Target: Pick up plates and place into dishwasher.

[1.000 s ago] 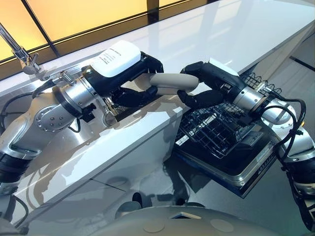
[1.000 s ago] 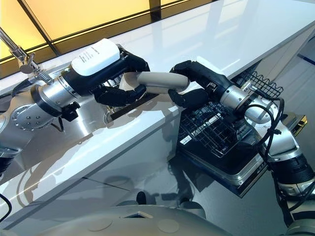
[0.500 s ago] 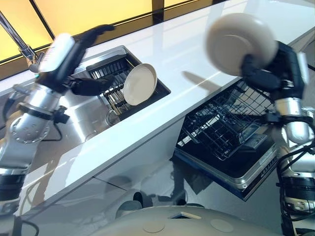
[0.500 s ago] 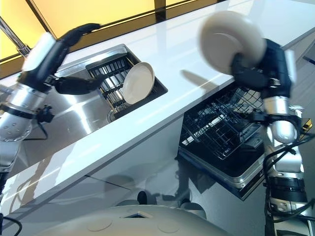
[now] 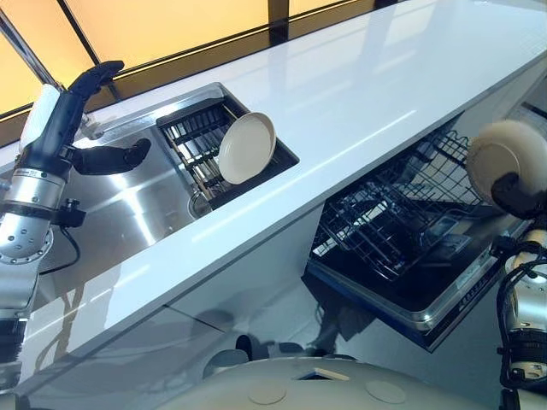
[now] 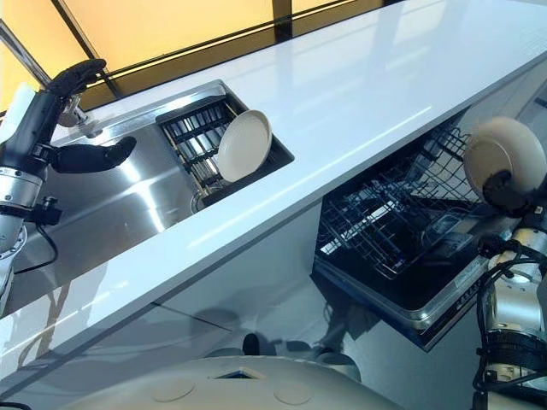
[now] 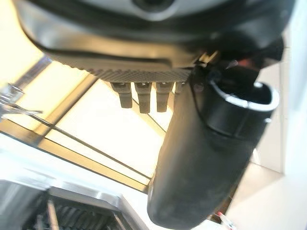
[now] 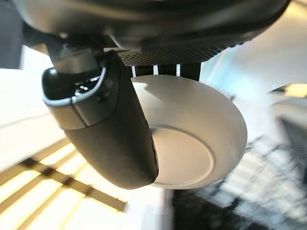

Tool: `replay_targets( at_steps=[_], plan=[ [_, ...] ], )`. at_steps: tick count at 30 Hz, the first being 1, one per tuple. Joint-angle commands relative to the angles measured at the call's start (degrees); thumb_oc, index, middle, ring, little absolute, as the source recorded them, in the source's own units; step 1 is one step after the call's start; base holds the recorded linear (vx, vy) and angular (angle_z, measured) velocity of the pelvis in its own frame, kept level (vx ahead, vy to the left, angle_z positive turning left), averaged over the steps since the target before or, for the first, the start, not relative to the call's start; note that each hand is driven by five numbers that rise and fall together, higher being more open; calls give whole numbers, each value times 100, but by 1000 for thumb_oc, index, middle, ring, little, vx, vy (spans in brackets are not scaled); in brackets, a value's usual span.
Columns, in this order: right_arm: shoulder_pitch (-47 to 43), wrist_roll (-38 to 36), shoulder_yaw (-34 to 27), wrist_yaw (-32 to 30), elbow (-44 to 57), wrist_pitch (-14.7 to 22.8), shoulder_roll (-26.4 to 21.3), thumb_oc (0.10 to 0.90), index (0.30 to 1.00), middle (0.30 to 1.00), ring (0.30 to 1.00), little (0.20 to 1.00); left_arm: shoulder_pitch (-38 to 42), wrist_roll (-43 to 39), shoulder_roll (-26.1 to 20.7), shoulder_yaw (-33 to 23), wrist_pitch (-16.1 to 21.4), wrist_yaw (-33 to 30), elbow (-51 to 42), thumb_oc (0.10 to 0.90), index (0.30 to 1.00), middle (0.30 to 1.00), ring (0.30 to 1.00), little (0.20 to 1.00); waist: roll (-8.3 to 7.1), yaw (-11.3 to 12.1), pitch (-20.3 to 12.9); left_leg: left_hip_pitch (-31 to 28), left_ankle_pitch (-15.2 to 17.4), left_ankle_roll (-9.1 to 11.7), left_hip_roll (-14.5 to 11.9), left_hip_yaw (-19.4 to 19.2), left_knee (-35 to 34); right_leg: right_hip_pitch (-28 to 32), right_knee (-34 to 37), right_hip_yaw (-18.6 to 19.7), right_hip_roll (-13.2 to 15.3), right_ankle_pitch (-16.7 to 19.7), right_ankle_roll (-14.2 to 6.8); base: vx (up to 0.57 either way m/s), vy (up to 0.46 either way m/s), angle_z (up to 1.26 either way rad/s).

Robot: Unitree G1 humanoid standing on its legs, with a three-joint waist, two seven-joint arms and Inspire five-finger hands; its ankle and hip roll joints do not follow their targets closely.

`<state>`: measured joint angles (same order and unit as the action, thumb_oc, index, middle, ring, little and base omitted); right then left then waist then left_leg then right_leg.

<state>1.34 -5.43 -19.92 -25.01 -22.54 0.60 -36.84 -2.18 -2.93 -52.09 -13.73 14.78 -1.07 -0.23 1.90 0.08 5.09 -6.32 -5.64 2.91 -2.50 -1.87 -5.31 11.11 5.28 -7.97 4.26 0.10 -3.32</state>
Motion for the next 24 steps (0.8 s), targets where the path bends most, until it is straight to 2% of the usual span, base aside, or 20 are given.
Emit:
replay_targets(
  at_steps=[1,6,11,17,24],
  plan=[
    [-848,491,2,-416,32,165,-1104,100,300,300,300,200,714,-504,-326,-377,246,-516,-99,800,900,900,900,900,-5,173,-87,-173,452,-186,195,32,31,-347,-774,-296,-195,-300,49,88,-133,23],
    [-1239,1013,321,-539,-592,-399,-1552,100,300,300,300,200,825,-641,-313,-248,384,-511,-225,800,900,900,900,900,24,340,99,-22,305,-31,140,229,94,-406,-948,-431,-209,-448,162,73,-110,19],
    [-1909,1166,903,-577,-1200,-922,-1881,100,300,300,300,200,936,-813,-292,-104,539,-559,-380,800,900,900,900,900,71,512,338,310,244,104,94,458,392,-533,-1099,-477,-229,-541,303,34,-129,20],
    [-2720,1204,1443,-842,-1701,-1119,-2034,100,300,300,300,200,1002,-972,-316,-58,694,-414,-447,800,900,900,900,900,136,616,508,547,241,149,54,598,614,-675,-1287,-471,-247,-652,382,27,-137,13],
    [-3553,1389,1956,-355,-2181,-1182,-2408,100,300,300,300,200,1220,-1069,-342,173,591,-195,-523,800,900,900,900,900,222,653,582,742,284,166,49,679,840,-837,-1559,-445,-182,-802,399,17,-62,0]
  ],
)
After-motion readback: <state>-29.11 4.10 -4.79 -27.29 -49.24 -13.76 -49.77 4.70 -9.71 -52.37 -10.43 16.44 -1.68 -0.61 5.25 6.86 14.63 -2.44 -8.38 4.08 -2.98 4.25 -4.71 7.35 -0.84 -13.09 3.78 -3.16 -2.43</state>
